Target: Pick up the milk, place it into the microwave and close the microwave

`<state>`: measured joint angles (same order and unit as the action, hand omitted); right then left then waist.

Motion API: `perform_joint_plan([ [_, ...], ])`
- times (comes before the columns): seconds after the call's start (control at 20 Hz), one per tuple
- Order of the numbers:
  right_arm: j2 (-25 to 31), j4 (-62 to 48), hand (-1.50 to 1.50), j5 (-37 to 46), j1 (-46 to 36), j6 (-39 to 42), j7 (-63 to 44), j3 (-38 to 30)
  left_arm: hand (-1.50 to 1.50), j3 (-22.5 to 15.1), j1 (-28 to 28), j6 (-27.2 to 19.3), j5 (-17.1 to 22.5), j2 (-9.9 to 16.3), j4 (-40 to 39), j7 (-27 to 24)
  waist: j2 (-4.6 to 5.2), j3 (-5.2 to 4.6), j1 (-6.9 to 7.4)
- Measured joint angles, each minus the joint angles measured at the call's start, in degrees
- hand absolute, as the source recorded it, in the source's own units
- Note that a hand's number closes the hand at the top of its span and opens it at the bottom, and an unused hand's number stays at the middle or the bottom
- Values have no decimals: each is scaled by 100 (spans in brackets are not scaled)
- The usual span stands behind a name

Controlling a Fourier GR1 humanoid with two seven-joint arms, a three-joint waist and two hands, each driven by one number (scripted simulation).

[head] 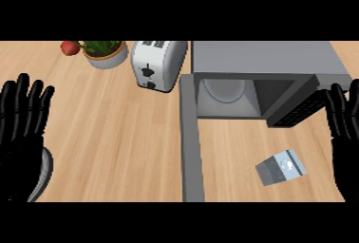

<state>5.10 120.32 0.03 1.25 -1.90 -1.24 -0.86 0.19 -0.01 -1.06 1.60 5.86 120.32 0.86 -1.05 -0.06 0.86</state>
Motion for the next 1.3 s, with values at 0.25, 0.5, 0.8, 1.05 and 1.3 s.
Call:
perform_joint_plan([
  [0.25,-149,324,-150,558,262,-165,-193,418,-150,536,-205,272,332,331,-183,54,72,4,-70],
  [0.5,-399,592,-150,280,744,-220,-357,1214,-150,765,-214,320,761,304,-467,346,88,5,-91],
  [0.8,-483,1014,-150,444,1251,-633,-504,2202,-150,740,511,520,934,127,-178,297,90,4,-82],
  [1.05,-483,1006,-150,792,1791,-895,-67,2620,-150,812,1092,734,1086,50,201,206,89,5,-82],
  [1.3,-457,1043,-150,1205,2037,-1237,34,2616,-150,839,1614,1011,1094,-64,234,-181,90,4,-77],
])
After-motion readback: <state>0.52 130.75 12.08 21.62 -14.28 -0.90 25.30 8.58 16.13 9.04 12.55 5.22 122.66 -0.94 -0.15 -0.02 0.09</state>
